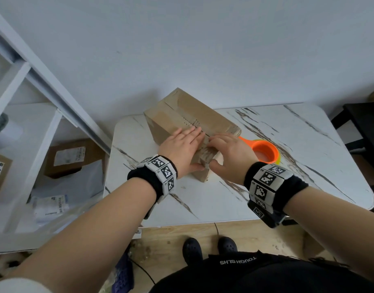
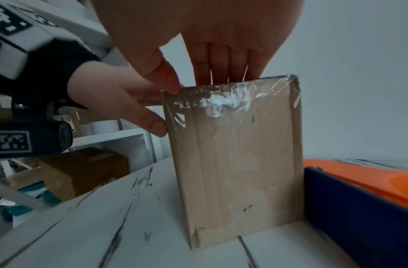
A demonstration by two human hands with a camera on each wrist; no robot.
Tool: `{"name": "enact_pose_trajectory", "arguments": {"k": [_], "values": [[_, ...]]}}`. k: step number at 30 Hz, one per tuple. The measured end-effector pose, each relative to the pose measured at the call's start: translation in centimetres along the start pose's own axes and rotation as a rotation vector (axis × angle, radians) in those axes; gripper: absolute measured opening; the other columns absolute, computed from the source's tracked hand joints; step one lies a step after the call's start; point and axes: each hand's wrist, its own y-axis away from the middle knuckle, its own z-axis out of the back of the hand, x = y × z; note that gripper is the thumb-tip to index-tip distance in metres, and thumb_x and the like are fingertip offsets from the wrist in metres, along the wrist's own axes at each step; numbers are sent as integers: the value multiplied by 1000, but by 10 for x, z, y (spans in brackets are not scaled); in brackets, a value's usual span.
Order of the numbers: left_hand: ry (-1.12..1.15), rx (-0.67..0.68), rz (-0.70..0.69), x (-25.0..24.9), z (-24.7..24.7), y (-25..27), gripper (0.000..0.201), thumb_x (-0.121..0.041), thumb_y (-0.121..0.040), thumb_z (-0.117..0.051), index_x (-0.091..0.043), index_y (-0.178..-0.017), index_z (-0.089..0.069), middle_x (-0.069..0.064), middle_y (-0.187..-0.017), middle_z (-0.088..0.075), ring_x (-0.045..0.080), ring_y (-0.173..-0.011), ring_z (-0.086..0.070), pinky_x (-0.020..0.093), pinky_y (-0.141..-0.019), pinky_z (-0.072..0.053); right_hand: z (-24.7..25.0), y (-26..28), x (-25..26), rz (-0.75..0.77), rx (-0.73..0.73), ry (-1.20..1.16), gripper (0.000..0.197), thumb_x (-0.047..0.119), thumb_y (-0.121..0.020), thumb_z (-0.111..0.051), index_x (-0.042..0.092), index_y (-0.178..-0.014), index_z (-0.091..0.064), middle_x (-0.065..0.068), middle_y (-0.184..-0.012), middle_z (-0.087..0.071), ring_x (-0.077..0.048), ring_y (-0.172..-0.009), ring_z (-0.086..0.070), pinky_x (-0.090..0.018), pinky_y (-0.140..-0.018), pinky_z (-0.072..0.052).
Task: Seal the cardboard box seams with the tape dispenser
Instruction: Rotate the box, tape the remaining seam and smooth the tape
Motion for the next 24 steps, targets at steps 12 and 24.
{"name": "enact_pose_trajectory", "arguments": {"k": [12,24], "values": [[12,52,132,44,8,-11,99,-74,-71,-49,-30,-148,-5,-8,-159,-1,13,-146,-3,42,-119,-4,3,-3,14,-19,115,232,63,55,-85,-50,17,-135,-46,3,-148,-41,-15,-141,-27,-29,-116,-11],[80,-95,190,25,-6,12,76,-29,-84,-63,-12,-146,-23,8,-149,-30,29,-137,-27,41,-110,-28,8,-31,16,-49,299,307,66,13,-91,-40,11,-149,-10,-5,-160,-9,-17,-147,-4,-34,-119,2]]}}
